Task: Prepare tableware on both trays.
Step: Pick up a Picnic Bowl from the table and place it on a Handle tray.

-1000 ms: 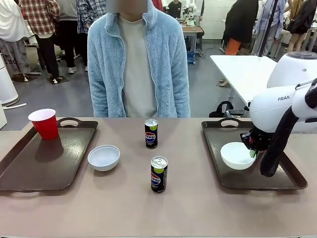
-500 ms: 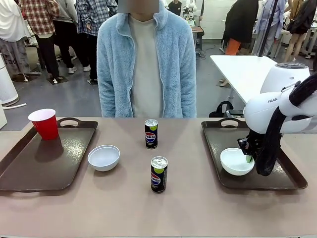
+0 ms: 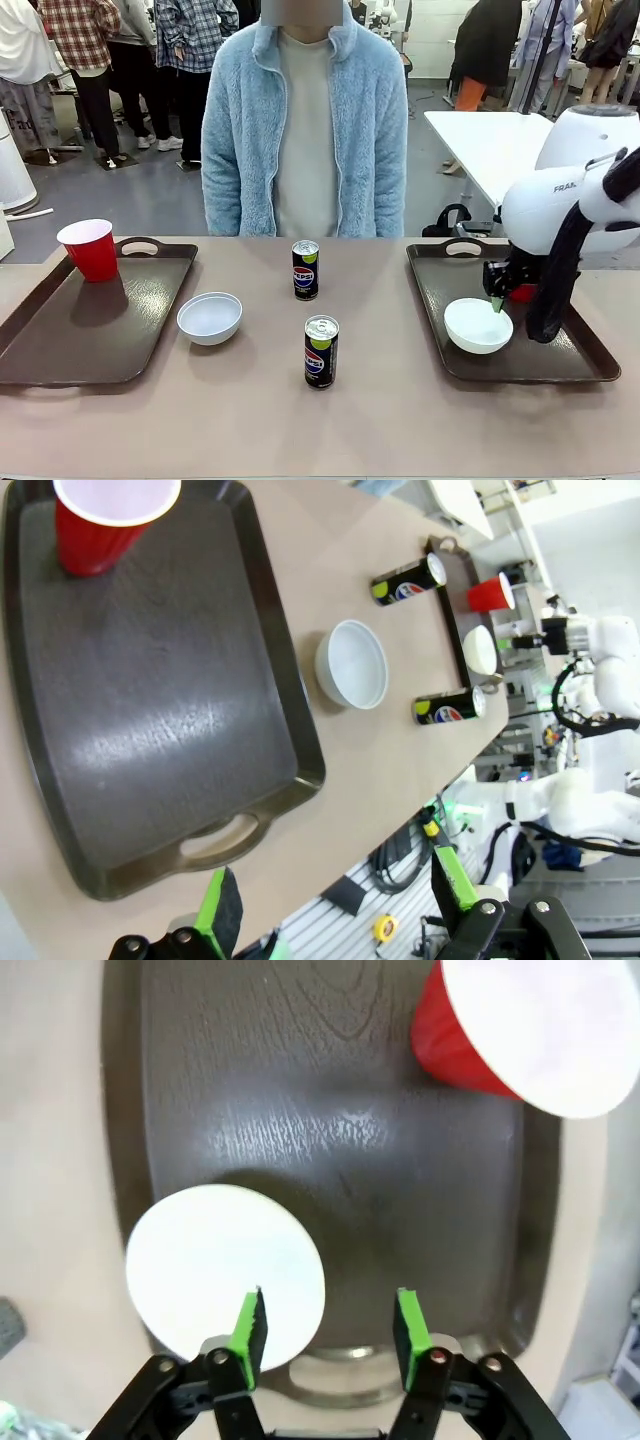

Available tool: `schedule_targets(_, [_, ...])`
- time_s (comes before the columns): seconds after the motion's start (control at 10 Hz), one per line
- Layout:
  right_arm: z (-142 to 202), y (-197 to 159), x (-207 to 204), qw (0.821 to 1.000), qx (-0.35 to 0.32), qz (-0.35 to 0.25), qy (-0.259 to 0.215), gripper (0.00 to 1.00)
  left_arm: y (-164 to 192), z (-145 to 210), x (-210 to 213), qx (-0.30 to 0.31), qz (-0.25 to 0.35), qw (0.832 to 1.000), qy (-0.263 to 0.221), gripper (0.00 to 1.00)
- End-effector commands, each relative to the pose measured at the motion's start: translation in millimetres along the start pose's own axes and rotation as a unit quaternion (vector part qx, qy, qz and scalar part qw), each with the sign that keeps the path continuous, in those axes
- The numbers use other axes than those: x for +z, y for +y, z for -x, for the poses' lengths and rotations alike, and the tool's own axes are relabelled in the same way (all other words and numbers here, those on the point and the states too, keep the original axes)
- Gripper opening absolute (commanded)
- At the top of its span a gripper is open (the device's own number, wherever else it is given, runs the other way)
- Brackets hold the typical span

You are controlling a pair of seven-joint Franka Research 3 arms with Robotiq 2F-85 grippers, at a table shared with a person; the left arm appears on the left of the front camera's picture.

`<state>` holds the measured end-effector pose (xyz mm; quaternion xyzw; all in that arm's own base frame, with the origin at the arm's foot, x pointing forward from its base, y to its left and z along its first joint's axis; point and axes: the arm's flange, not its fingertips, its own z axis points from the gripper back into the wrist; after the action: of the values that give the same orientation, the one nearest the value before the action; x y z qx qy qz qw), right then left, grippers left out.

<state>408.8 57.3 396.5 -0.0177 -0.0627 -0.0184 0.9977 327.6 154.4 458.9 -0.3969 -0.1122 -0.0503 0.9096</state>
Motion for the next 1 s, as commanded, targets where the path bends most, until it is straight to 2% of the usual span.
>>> schedule_targets(0.0, [5, 5, 36, 1.000, -0.004, 0.003, 0.017, 0.77, 1, 0, 1, -0.002, 0.005, 1.000, -0.007, 1.00])
schedule_targets(0.1, [8, 8, 51, 1.000, -0.016, -0.001, 0.024, 1.00, 1, 0, 1, -0.002, 0.005, 1.000, -0.007, 1.00])
schedule_targets(0.2, [8, 12, 61, 0.999, -0.012, -0.004, 0.046, 0.97, 1, 0, 1, -0.002, 0.005, 1.000, -0.007, 1.00])
schedule_targets(0.3, [-3, 22, 67, 0.997, -0.037, -0.023, 0.056, 0.97, 1, 0, 1, -0.002, 0.005, 1.000, -0.007, 1.00])
schedule_targets(0.4, [10, 4, 53, 1.000, -0.002, 0.003, 0.024, 0.97, 1, 0, 1, -0.002, 0.005, 1.000, -0.007, 1.00])
schedule_targets(0.9, [10, 4, 53, 1.000, -0.002, 0.003, 0.024, 0.97, 1, 0, 1, -0.002, 0.005, 1.000, -0.007, 1.00])
